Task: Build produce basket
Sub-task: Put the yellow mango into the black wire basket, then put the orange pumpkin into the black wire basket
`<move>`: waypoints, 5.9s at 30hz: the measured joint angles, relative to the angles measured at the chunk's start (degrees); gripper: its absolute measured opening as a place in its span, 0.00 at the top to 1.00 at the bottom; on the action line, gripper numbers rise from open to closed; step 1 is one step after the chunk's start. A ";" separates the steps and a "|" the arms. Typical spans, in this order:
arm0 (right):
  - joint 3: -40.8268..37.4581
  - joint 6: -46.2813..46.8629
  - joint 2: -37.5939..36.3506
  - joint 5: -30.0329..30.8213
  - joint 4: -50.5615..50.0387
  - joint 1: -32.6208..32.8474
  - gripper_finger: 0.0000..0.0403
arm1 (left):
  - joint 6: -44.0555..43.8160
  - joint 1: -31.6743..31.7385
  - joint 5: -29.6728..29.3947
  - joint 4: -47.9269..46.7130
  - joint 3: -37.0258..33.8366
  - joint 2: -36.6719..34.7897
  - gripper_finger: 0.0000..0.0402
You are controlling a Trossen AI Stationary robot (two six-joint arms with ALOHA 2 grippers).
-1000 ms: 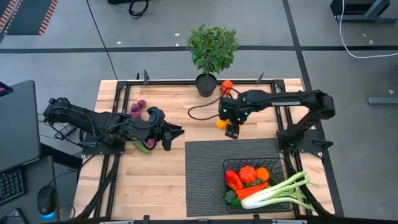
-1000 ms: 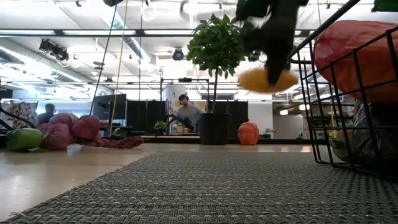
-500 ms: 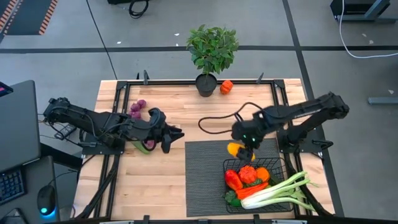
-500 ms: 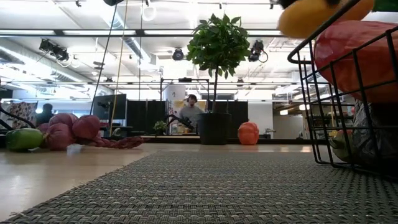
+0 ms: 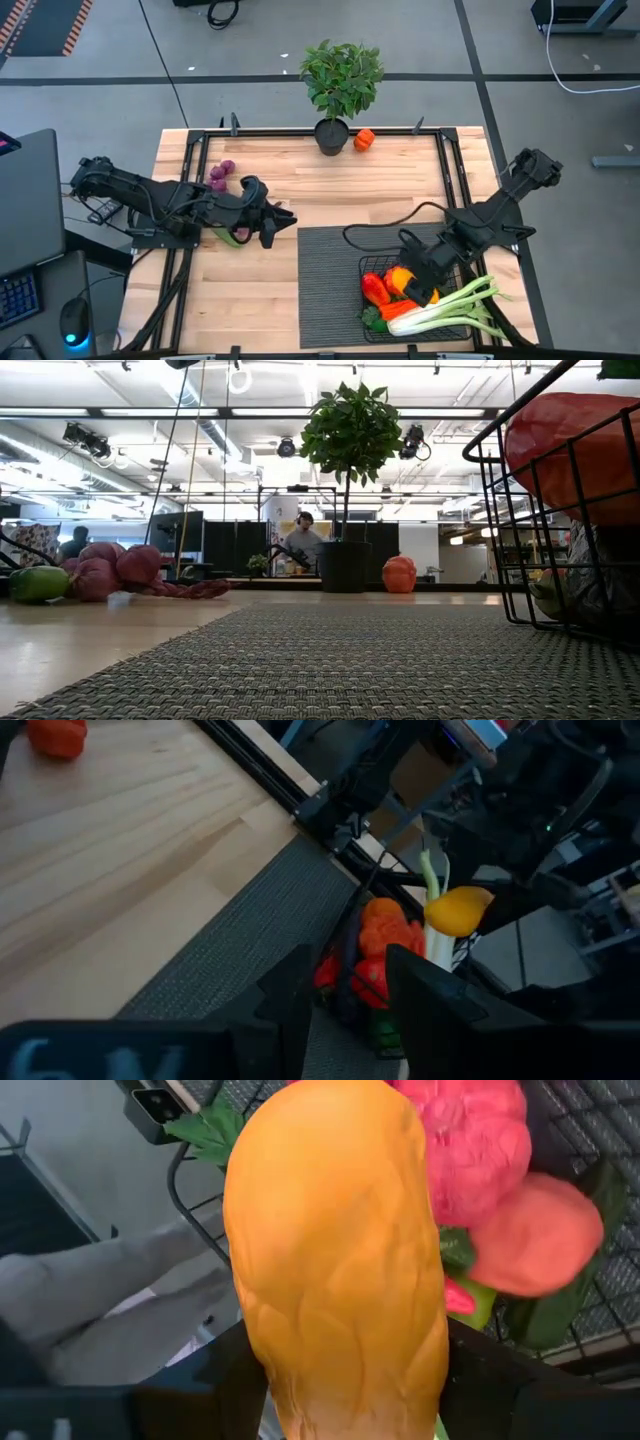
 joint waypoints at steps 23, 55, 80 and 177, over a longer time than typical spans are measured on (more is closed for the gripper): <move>-0.73 15.82 0.00 18.48 -5.40 19.20 0.10 | -10.93 -3.70 -0.05 -2.87 0.00 1.52 0.67; -2.86 -2.81 5.87 32.55 8.32 -11.22 0.03 | -5.36 0.86 -6.03 23.17 -0.04 13.99 0.67; -2.86 -55.81 7.61 15.36 8.92 -46.58 0.13 | 2.97 15.43 3.67 24.41 0.00 9.16 0.67; -23.32 -49.10 11.23 12.51 50.39 -67.60 0.02 | -4.48 9.15 -4.11 26.60 -0.04 1.33 0.67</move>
